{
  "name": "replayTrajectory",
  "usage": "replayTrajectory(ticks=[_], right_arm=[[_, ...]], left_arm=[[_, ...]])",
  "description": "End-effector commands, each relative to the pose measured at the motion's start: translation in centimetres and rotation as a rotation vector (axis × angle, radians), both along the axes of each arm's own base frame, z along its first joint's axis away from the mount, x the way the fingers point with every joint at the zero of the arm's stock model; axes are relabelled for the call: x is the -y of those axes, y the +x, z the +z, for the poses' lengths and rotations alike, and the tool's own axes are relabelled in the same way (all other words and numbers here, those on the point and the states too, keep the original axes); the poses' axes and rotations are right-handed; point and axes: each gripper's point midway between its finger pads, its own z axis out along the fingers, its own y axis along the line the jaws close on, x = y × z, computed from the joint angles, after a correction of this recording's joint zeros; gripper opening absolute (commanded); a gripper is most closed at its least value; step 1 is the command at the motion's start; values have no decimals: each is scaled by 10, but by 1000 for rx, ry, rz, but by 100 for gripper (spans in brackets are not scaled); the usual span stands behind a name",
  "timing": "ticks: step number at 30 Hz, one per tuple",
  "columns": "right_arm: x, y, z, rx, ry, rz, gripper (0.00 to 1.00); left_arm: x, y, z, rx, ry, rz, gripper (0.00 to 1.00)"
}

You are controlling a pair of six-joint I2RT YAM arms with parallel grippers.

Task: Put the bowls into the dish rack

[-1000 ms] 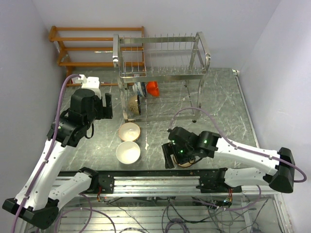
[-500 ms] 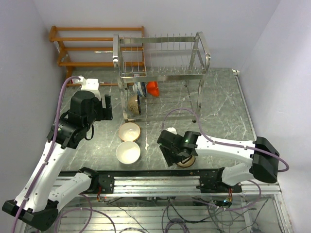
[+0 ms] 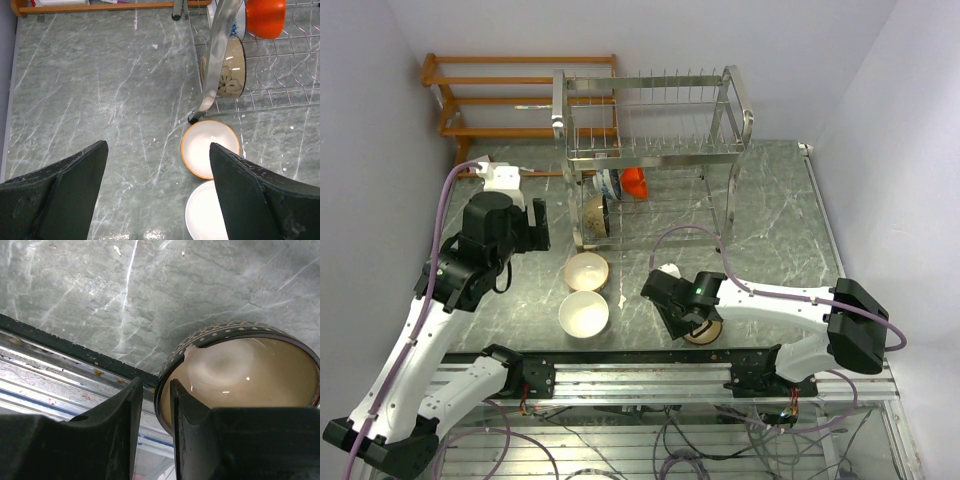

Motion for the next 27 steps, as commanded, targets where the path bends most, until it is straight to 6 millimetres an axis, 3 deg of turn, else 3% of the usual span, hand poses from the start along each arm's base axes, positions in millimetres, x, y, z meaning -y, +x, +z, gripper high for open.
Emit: replayTrajectory(ticks=[1,3,6,13,16,19,22,23,27], right_arm=[[9,-1,-8,-2,-35,-23,28],[11,0,-8,0,-50,-40,27],[14,1,-4,10,-64,-52,16],[22,-5,-8,-17,-86,-58,8],[18,-8,-5,-27,-55,-53,0],[-4,-4,13,-18,43,-16,0],[-31,1,44,1,166,30,0],[-46,7,65,23,234,41,0],[-71,18,103,27,410,54,0]], left_arm=[[-5,-3,-1,14,-7,26,93],[-5,-5,-2,13,-10,25,93],[-7,-6,-1,16,-11,28,93],[-9,-12,-4,20,-7,28,93],[-10,-14,-3,26,-16,27,93],[-11,-14,-2,33,-16,31,93],[-11,-15,1,40,-11,28,93],[-12,-15,3,44,-10,27,93],[-13,-17,9,61,-8,26,93]])
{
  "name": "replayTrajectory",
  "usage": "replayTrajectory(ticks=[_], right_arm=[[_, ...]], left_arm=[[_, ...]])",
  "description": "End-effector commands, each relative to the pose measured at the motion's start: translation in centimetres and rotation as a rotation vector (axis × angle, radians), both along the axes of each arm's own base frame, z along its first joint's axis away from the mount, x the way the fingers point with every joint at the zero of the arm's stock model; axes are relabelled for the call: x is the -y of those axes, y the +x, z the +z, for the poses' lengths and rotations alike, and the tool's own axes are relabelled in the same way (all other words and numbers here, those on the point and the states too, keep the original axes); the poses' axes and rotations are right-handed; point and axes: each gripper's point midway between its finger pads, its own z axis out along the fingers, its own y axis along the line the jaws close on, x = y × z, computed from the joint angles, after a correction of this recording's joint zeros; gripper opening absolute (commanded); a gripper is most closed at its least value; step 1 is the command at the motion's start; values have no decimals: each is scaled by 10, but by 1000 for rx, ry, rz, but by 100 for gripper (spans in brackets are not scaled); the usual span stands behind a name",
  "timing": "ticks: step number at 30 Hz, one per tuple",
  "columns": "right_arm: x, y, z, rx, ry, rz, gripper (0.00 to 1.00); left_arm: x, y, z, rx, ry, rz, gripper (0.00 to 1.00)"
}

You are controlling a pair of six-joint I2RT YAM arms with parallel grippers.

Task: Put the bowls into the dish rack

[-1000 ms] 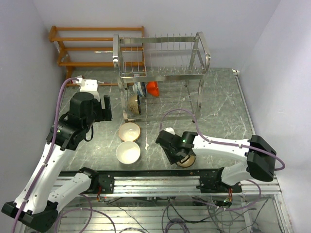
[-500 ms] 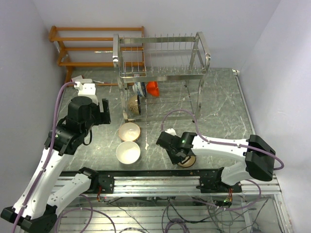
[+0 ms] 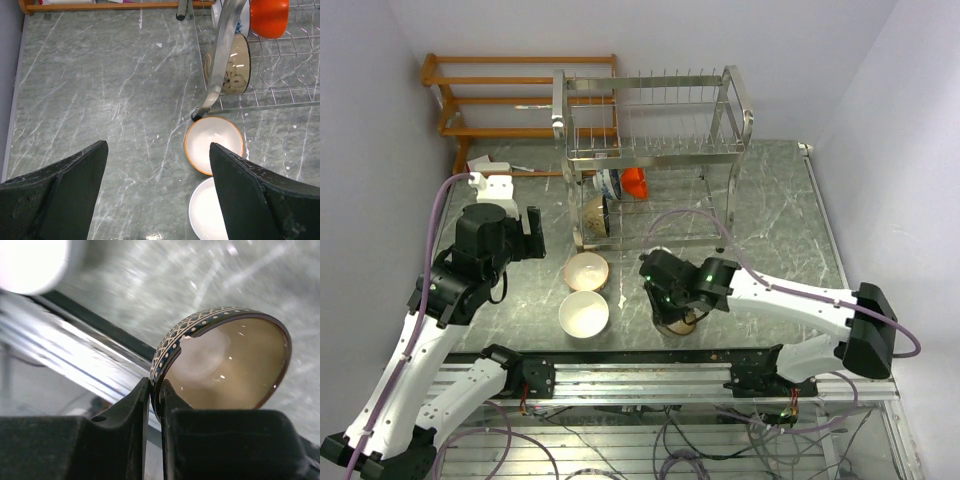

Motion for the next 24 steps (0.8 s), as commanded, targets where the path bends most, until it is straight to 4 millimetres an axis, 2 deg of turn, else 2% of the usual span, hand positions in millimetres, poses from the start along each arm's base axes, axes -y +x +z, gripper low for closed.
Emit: replayTrajectory(ticks=[1,7,9,16,20,24], right_arm=[[-43,21,66,41,311,28,0],[-62,48,97,-19,615,22,0],[-68,50,95,-53,681,40,0],[-94,73,122,-85,931,69,0],[-100,91,135,-111,1027,68,0],[-95,117,142,-134,1091,39,0]], left_arm=[[-5,-2,13,43,-1,10,93],[-9,-4,24,69,13,14,93],[-11,-5,27,77,23,14,93],[-16,-8,39,99,54,15,93],[-17,-7,46,113,67,11,93],[-15,-5,55,133,59,5,93]])
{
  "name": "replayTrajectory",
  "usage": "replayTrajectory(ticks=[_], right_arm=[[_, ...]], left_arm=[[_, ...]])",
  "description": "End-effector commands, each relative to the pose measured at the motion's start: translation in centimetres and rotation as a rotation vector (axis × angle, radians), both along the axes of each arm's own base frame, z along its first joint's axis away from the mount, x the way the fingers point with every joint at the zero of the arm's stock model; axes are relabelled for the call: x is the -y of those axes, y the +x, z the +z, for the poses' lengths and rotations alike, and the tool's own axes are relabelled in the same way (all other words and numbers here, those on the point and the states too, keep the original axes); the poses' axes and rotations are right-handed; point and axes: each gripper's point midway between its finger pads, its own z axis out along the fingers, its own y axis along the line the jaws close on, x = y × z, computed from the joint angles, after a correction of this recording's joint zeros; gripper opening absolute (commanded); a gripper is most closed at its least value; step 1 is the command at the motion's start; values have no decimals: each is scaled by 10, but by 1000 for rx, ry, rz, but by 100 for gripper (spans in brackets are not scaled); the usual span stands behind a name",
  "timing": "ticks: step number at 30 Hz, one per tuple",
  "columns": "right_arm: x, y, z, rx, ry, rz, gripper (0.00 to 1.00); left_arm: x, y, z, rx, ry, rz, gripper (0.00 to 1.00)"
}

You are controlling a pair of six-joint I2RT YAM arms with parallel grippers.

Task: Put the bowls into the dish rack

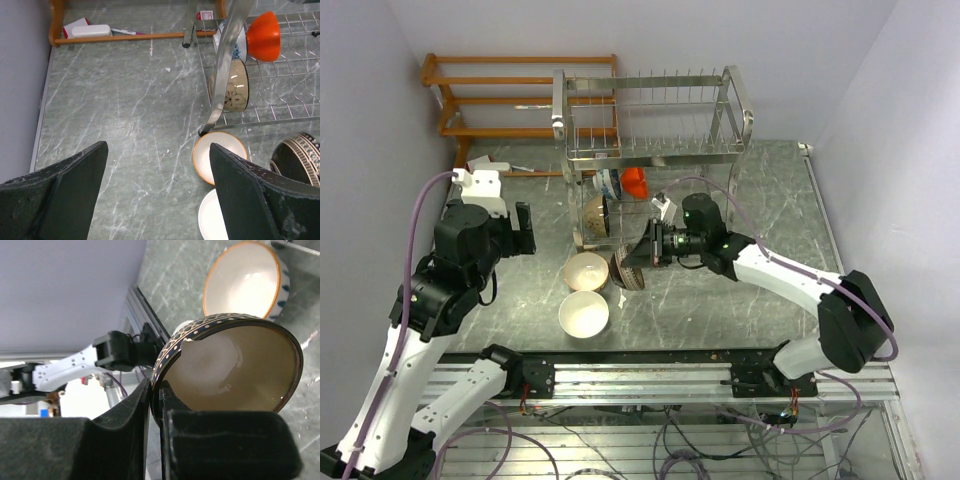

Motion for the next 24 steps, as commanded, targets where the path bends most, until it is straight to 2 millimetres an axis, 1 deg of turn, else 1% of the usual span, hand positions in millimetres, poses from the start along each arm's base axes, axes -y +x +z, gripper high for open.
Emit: replayTrajectory(ticks=[1,4,7,12,14,15,16,19,23,24], right_arm=[[-6,26,49,47,213,35,0],[-4,42,51,19,262,24,0],[-4,56,59,21,332,26,0],[-8,82,75,17,456,18,0],[-10,90,75,2,499,8,0],[-13,97,88,13,537,8,0],[-13,103,92,13,563,-1,0],[-13,121,98,24,627,-33,0],[-14,136,109,39,711,-53,0],[-6,149,111,48,726,-84,0]], left_arm=[[-3,1,19,45,6,4,93],[-2,3,24,52,3,2,93],[0,6,27,55,7,-3,93],[1,12,29,54,31,-9,93],[2,15,29,52,32,-11,93],[3,16,29,51,30,-13,93],[4,17,29,50,28,-15,93],[8,20,29,47,22,-25,93],[10,22,30,45,20,-27,93],[10,23,30,44,22,-27,93]])
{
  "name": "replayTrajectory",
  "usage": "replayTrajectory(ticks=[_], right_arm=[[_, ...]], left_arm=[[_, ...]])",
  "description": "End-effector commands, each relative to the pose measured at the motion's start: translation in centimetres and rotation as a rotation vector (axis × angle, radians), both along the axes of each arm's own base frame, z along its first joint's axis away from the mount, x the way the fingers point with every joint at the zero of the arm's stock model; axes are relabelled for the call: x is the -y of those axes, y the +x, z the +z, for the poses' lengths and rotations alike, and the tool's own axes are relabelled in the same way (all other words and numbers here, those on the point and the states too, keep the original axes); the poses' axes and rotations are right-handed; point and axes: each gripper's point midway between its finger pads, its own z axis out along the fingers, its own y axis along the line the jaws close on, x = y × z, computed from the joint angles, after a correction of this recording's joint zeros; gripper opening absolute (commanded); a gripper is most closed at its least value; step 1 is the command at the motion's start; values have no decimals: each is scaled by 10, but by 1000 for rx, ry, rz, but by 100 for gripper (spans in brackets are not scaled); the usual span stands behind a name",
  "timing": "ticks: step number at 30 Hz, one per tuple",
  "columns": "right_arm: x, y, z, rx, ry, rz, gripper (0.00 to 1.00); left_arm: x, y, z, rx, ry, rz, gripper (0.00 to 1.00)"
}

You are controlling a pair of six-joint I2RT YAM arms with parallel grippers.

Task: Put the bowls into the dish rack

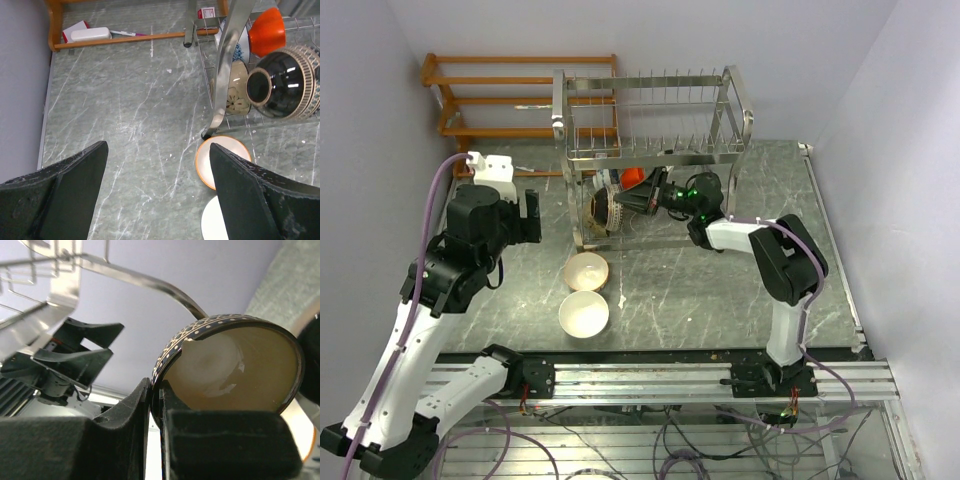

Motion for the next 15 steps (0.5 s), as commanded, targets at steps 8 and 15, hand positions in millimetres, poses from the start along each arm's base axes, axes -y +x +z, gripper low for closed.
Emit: replayTrajectory(ticks=[8,15], right_arm=[[28,68,40,129,184,-123,0],[52,109,36,150,169,-172,0]], left_arm=[[6,10,23,54,-15,-17,93],[11,15,17,34,-15,-25,93]])
